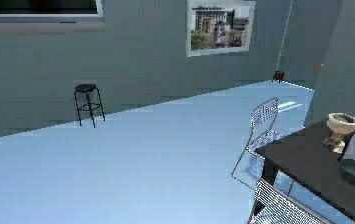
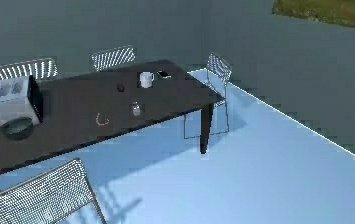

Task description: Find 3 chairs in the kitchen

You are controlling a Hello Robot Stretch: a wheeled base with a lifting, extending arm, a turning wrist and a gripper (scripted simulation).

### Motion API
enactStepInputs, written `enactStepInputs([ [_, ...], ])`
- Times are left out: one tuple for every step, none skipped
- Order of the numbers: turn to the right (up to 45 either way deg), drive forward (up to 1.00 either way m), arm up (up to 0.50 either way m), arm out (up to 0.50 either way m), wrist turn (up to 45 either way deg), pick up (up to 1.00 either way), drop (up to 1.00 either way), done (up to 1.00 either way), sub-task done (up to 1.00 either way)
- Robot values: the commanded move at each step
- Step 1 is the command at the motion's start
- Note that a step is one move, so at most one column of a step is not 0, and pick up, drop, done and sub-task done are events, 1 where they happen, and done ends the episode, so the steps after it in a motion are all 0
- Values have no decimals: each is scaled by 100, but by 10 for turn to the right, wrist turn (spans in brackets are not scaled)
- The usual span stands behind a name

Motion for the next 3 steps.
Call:
enactStepInputs([
  [-300, 0, 0, 0, 0, 0, 0, 0, 0],
  [-30, 0, 0, 0, 0, 0, 0, 0, 0],
  [0, 20, 0, 0, 0, 0, 0, 0, 0],
])
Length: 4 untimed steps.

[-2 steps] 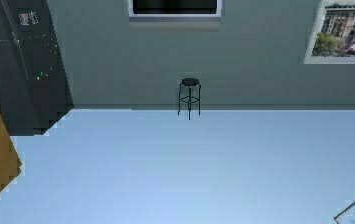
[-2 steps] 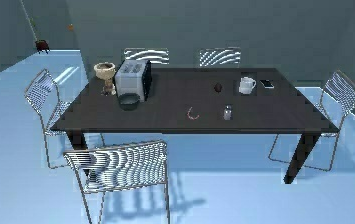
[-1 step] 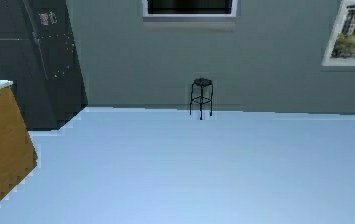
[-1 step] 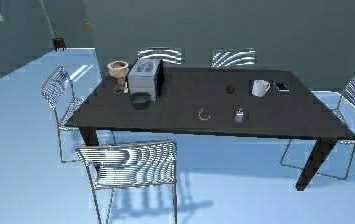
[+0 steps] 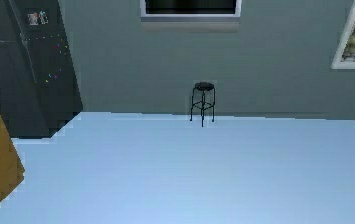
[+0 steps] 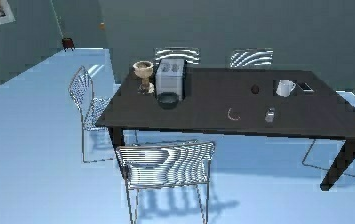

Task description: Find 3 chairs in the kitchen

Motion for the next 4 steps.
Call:
enactStepInputs([
  [30, 0, 0, 0, 0, 0, 0, 0, 0],
  [0, 50, 0, 0, 0, 0, 0, 0, 0],
  [450, 0, 0, 0, 0, 0, 0, 0, 0],
  [150, 0, 0, 0, 0, 0, 0, 0, 0],
])
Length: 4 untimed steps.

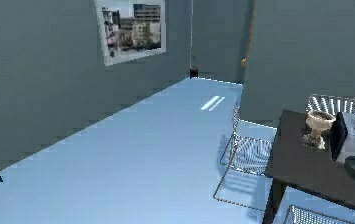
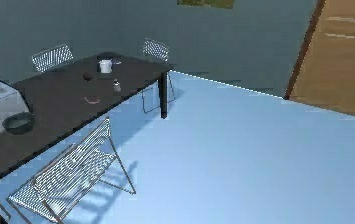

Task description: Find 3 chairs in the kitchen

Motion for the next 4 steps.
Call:
enactStepInputs([
  [0, 55, 0, 0, 0, 0, 0, 0, 0],
  [330, 0, 0, 0, 0, 0, 0, 0, 0],
  [0, 0, 0, 0, 0, 0, 0, 0, 100],
  [-450, 0, 0, 0, 0, 0, 0, 0, 0],
])
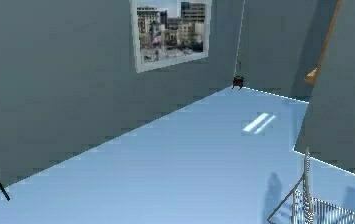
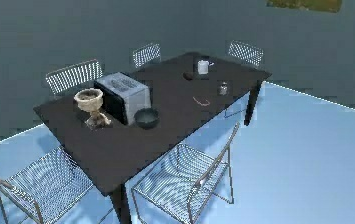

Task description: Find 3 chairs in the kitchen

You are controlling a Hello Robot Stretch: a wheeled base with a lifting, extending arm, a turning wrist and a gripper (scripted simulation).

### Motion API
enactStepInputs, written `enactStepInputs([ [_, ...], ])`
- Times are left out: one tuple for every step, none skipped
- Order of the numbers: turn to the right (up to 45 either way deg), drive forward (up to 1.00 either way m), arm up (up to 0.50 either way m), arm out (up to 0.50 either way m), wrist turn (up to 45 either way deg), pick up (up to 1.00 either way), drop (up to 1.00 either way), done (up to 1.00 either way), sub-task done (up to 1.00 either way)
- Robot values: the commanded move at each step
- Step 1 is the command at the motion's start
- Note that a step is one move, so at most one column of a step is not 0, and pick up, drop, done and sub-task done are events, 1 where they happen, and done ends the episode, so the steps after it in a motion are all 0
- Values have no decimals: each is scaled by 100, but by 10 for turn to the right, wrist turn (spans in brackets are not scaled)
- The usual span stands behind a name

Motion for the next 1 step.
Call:
enactStepInputs([
  [-240, 0, 0, 0, 0, 0, 0, 0, 0],
])
